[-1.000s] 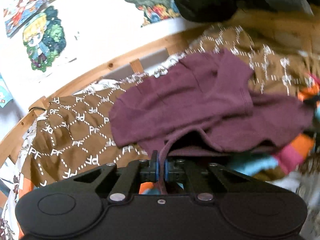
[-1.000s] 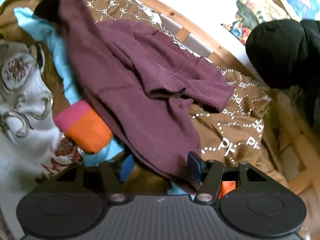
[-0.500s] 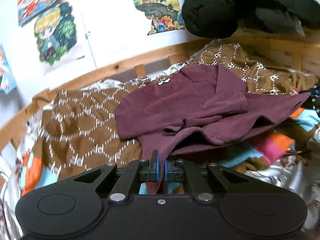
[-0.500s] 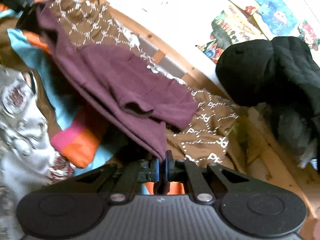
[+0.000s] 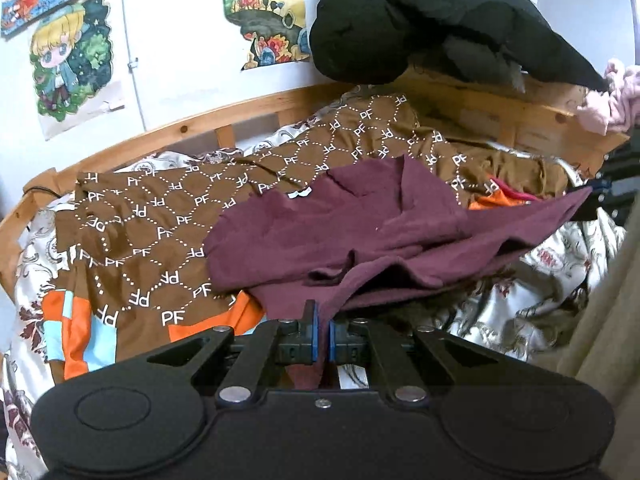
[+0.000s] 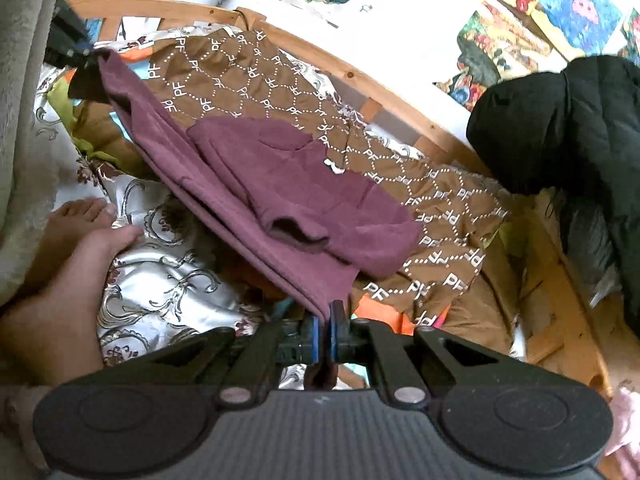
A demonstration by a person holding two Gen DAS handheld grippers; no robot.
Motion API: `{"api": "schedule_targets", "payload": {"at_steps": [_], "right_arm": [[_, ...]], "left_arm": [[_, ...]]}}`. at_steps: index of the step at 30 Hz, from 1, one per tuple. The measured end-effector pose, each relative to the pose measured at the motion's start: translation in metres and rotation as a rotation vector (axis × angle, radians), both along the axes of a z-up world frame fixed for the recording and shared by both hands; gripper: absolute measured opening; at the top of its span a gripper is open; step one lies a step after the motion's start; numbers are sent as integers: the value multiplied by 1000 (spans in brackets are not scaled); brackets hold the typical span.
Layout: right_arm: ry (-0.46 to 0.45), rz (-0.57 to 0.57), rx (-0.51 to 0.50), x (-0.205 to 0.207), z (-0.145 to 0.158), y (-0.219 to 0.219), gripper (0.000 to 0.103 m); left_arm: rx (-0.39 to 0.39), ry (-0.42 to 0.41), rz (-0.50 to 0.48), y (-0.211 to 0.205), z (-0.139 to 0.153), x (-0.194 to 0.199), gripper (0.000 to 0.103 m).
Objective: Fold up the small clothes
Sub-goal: 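Lift the hem with both tools and fold it over toward the collar, then open both tools and release the folded hem on the shirt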
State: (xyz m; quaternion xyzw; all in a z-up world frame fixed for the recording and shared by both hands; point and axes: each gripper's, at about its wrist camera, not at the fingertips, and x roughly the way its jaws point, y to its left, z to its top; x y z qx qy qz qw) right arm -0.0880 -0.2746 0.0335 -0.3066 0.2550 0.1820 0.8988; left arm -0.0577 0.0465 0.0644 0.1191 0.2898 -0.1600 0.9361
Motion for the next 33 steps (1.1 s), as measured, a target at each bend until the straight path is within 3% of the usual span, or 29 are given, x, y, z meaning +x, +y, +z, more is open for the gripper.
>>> {"api": "schedule_targets", "payload": {"at_steps": [5,10,16,19,25,30,33], "right_arm": [[-112,-16,-14,28,14,4,6],[-272,-94,15,96,32,12,6],[-307,-133,17,201,27,25,6],[-267,-139,2,255,17,26,7],[-119,-137,38,349,-20,26,6],[13,-138,106,410,-54,25,11],[84,-150,155,425,-73,19,22]], "left_arm": [[-4,24,64,-3,34,46,5],[176,4,141,-36,66,116,5],[246,32,222,-44,73,226,5],[257,27,236,-40,56,282,5],[245,125,237,-24,-1,366,5],[220,206,259,-9,-42,404,6],[163,262,275,-1,-58,417,6]]}}
